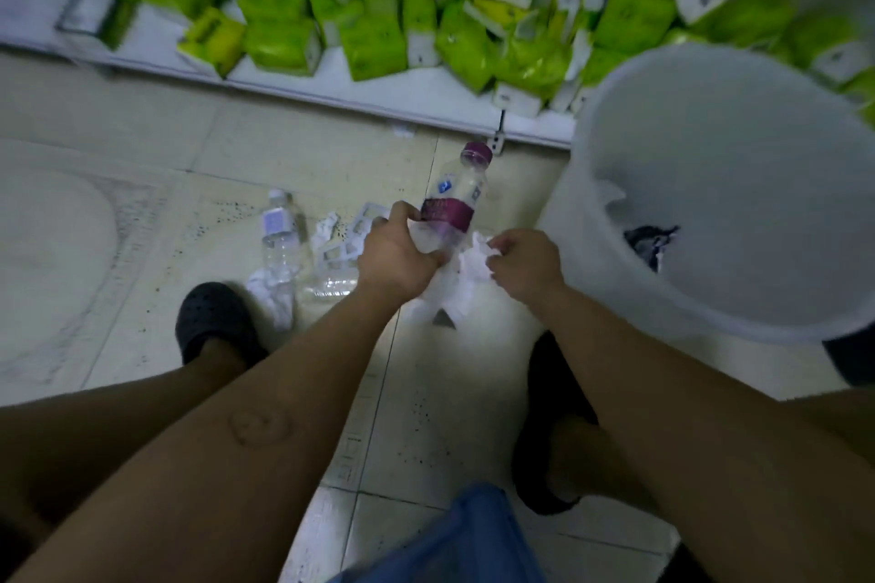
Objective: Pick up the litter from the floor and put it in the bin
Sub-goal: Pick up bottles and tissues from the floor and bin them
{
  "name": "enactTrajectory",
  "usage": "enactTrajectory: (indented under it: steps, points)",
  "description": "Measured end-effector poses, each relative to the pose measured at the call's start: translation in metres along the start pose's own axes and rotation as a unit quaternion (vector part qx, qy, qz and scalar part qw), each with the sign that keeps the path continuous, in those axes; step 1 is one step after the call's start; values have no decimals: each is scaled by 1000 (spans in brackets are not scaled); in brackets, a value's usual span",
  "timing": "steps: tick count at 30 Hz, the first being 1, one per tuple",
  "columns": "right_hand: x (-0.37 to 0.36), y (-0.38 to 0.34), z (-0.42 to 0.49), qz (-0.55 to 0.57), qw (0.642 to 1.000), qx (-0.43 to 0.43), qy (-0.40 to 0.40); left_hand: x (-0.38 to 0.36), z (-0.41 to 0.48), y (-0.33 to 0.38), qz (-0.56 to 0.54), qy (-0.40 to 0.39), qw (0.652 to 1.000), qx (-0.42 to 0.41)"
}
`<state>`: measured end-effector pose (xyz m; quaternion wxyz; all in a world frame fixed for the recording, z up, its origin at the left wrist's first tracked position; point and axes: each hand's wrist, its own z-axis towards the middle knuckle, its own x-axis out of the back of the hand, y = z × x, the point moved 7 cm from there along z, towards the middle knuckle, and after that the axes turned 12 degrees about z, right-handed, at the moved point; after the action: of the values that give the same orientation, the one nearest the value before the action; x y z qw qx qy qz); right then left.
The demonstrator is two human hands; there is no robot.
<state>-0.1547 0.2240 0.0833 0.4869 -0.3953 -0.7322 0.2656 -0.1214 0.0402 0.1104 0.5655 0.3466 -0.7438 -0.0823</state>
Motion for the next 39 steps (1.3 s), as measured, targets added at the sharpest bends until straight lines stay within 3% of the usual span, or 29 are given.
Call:
enactTrajectory:
  steps: [5,9,13,16,20,29,39]
  points:
    - [61,-82,-32,56,994,93,15,56,-35,57,-54,83,993,-59]
    - [145,-117,-54,47,985,141,84,73,-58,113,-93,109,984,-104]
    - [230,-87,-68,80,980,90,161,53,-68,170,-140,66,984,-92]
    - [258,-56,-73,78,984,31,159,22,-69,203,-163,25,984,-70]
    - [273,-53,-75,70,973,58,210,-13,-71,227,-179,-14,982,-65]
    - [217,-61,-91,8,996,47,75,11,-87,186,-11,-27,988,-153]
    - [97,-92,-108,-154,977,69,-130,64,-93,72,56,-7,995,-84]
